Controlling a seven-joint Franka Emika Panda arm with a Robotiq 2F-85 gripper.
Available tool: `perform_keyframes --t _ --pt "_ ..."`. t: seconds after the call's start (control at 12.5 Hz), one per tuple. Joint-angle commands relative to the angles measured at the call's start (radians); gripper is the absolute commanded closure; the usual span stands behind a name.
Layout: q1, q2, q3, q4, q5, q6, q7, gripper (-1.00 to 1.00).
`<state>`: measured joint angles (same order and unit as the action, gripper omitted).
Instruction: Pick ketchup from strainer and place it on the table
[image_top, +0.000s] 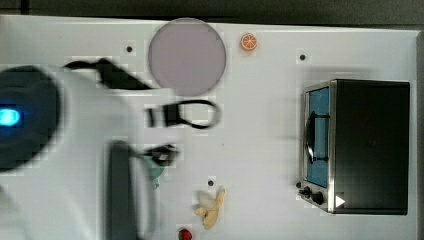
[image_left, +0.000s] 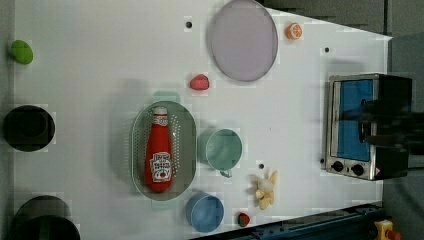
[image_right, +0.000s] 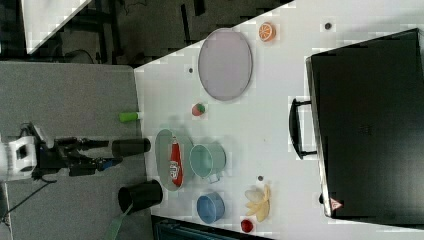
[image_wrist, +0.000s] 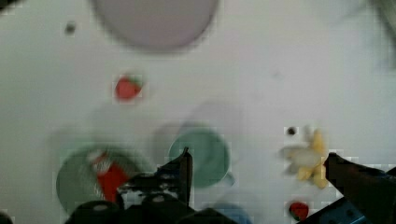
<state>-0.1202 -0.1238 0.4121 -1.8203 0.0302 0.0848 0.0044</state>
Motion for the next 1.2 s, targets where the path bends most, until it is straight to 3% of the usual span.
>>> perform_keyframes --t 0.08,0.4,0.64,1.2 --pt "0.040 0.032 0.132 -0.013 0.003 0.046 0.034 -1.00" --pt "0.045 0.122 0.303 -0.054 0.002 0.166 0.034 -1.00" --pt "0.047 0.190 0.382 -0.154 -0.003 0.359 0.041 -1.00" --pt "0.065 0.339 0.407 -0.425 -0.163 0.802 0.117 -1.00"
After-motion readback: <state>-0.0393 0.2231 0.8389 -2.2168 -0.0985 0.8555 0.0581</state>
